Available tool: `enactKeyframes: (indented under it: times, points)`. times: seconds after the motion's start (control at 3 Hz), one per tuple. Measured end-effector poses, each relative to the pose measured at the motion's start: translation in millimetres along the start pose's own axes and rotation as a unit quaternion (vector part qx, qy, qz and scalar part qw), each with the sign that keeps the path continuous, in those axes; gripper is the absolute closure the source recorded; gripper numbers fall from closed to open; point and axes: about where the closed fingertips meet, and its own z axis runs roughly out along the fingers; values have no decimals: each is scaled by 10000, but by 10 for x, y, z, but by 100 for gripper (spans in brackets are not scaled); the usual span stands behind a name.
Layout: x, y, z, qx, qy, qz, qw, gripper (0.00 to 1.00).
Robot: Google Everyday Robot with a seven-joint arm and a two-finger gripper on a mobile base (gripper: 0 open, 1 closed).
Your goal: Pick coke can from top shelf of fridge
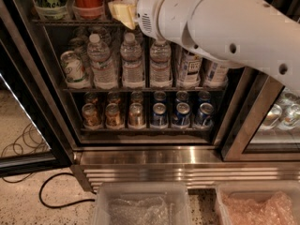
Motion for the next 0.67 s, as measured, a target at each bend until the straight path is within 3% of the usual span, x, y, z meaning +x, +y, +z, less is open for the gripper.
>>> enactKeyframes:
  times: [0.67]
  points:
    - [-153,44,179,79,-281,100,9995,32]
